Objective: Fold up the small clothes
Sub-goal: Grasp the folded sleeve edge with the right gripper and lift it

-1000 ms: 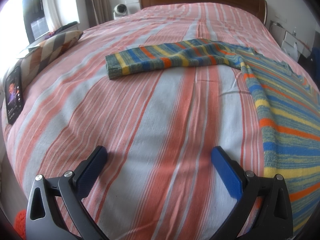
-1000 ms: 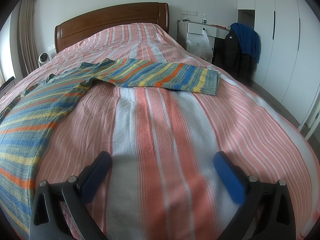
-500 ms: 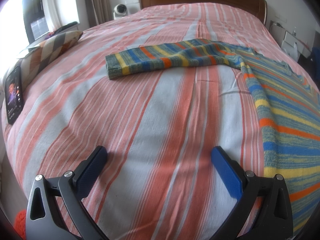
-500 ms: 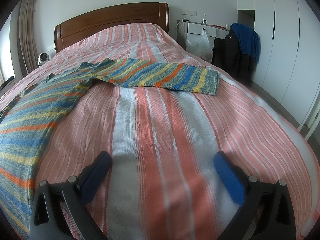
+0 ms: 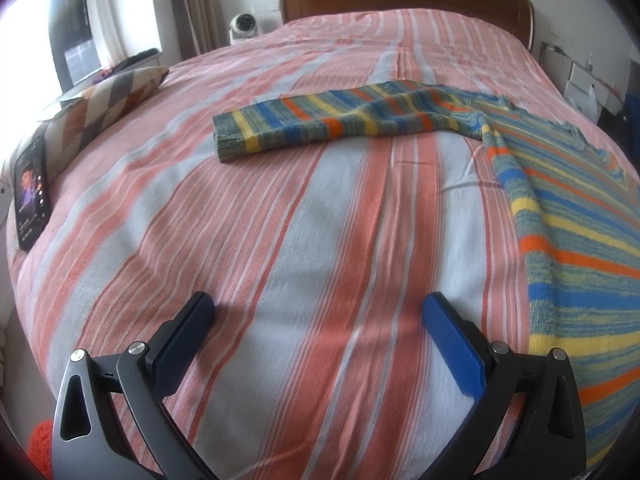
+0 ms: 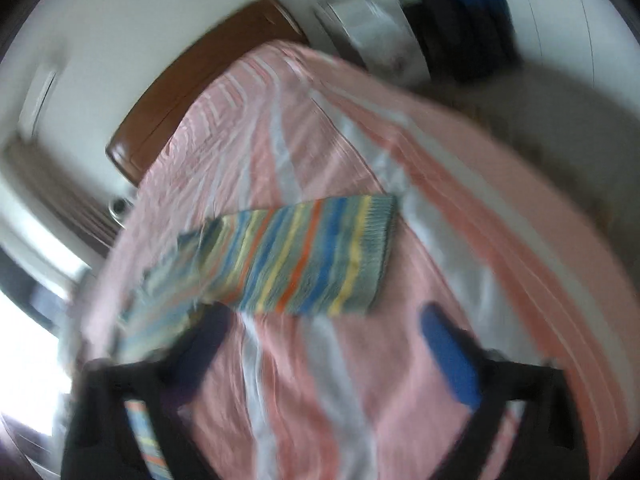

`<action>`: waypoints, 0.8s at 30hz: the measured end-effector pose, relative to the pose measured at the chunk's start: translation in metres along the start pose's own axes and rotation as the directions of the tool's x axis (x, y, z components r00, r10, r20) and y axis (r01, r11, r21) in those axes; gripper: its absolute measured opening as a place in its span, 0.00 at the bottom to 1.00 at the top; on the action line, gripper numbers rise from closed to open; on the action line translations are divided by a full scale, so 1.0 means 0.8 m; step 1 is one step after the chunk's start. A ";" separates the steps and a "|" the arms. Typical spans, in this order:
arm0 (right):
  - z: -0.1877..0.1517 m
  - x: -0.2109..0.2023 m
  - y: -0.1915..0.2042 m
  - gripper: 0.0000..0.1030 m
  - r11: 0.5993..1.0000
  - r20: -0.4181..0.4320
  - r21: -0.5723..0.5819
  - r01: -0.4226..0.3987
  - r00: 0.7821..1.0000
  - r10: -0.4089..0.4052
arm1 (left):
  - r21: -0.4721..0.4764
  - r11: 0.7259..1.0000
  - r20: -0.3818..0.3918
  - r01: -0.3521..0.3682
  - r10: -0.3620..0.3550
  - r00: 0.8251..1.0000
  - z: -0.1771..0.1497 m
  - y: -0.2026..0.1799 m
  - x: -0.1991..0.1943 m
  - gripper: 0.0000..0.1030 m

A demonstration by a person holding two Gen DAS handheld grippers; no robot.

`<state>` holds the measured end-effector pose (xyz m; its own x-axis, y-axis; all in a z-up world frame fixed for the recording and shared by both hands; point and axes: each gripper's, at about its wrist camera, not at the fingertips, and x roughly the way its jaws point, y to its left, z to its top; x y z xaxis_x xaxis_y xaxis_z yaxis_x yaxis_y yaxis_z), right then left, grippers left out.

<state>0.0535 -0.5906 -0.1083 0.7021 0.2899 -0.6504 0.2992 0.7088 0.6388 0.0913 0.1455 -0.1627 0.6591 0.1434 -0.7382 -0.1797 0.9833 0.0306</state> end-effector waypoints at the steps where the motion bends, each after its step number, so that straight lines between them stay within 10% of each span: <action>1: 0.013 0.012 -0.015 0.65 0.999 -0.026 0.048 -0.004 1.000 0.005 | 0.000 1.000 0.002 0.000 0.000 1.000 0.001 0.002 0.001 1.00; 10: 0.063 0.083 -0.080 0.14 0.977 -0.114 0.211 -0.028 0.992 0.053 | 0.004 1.000 0.021 -0.011 0.011 1.000 0.001 0.000 0.003 1.00; 14: 0.077 0.081 -0.063 0.02 0.990 -0.105 0.090 0.107 0.990 -0.097 | 0.004 1.000 0.024 -0.017 0.016 1.000 -0.001 -0.002 0.003 1.00; 17: 0.089 0.056 -0.006 0.02 0.984 -0.027 -0.062 0.165 0.986 -0.167 | 0.004 1.000 0.025 -0.018 0.018 1.000 -0.001 -0.002 0.003 1.00; 24: 0.073 0.045 0.227 0.02 0.909 -0.037 -0.415 -0.026 0.999 0.011 | 0.000 1.000 0.027 -0.022 0.022 0.999 -0.002 -0.005 0.002 1.00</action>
<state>0.1709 -0.4889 0.0081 0.6813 0.3212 -0.6578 -0.0144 0.9043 0.4267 0.0918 0.1418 -0.1648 0.6741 0.1683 -0.7192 -0.1941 0.9798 0.0474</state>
